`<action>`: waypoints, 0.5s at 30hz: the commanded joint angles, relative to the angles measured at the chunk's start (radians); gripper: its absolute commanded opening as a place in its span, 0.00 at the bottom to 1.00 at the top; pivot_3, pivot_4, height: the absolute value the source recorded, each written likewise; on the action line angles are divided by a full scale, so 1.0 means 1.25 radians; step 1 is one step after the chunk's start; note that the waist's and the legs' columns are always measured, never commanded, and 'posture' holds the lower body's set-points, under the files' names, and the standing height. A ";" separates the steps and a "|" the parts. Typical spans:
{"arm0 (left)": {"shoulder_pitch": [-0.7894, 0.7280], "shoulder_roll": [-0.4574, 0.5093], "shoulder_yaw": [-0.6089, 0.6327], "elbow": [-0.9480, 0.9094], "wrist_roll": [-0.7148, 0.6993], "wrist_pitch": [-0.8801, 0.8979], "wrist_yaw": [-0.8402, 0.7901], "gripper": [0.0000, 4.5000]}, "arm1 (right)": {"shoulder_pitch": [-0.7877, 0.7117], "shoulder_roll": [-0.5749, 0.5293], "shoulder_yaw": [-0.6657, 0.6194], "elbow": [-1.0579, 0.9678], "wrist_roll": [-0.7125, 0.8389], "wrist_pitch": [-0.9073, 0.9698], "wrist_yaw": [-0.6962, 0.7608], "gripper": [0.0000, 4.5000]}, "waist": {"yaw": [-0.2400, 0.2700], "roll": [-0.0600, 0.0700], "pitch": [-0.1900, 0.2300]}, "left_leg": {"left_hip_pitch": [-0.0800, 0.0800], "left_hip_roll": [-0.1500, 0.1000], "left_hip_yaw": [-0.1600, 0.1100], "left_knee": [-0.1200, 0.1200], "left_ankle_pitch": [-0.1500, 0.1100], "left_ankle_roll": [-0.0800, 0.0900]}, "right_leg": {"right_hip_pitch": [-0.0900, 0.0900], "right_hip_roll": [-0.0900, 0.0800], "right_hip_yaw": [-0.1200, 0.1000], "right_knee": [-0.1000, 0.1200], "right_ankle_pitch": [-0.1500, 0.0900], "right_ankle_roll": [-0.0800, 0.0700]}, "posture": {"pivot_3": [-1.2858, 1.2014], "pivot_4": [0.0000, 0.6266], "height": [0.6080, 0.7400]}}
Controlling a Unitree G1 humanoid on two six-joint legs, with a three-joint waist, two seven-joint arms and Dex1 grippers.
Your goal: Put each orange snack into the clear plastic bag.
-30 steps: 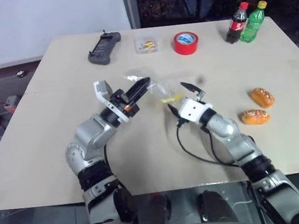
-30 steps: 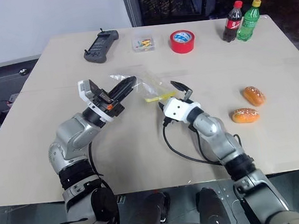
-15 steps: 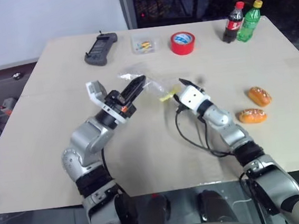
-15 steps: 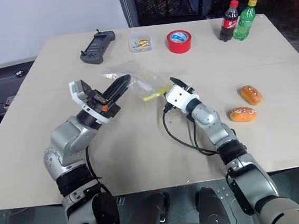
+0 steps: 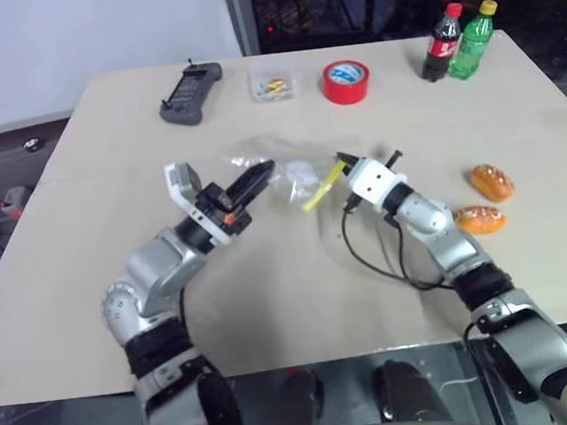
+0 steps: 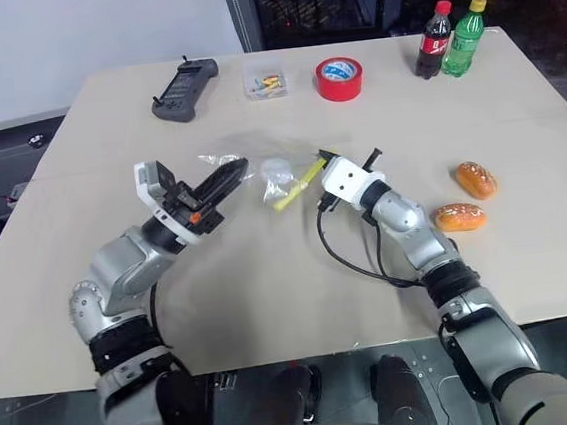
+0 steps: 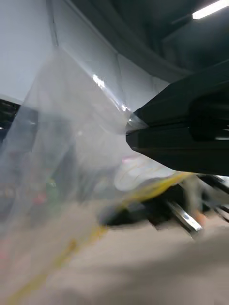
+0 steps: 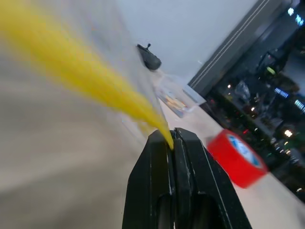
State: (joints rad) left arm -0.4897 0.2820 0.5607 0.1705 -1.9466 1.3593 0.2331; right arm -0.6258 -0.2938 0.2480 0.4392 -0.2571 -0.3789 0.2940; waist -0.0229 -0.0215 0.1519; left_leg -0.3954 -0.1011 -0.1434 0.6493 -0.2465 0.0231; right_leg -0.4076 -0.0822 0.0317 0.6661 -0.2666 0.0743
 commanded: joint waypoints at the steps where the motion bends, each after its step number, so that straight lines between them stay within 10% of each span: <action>1: -0.010 0.089 -0.072 0.075 -0.021 0.096 -0.125 0.00 | -0.004 -0.045 -0.023 -0.054 -0.015 -0.013 0.006 0.02 | -0.003 0.000 0.000 | 0.000 0.000 0.000 0.000 0.000 0.000 | 0.000 0.000 0.000 0.000 0.000 0.000 | 0.52 0.24 1.00; 15: -0.128 0.250 -0.261 0.293 -0.021 0.176 -0.298 0.00 | 0.054 -0.171 -0.068 -0.222 0.013 0.054 0.088 0.02 | -0.019 0.000 0.000 | 0.000 0.000 0.003 0.000 0.000 -0.001 | -0.005 0.001 0.008 0.007 0.000 0.000 | 0.52 0.24 1.00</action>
State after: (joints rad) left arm -0.6321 0.5556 0.2256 0.5242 -1.9461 1.5457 -0.1034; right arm -0.5538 -0.4770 0.2352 0.1888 -0.2633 -0.3330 0.4078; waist -0.0462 -0.0215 0.1519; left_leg -0.3954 -0.1014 -0.1392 0.6498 -0.2460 0.0223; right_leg -0.4144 -0.0810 0.0419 0.6758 -0.2668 0.0742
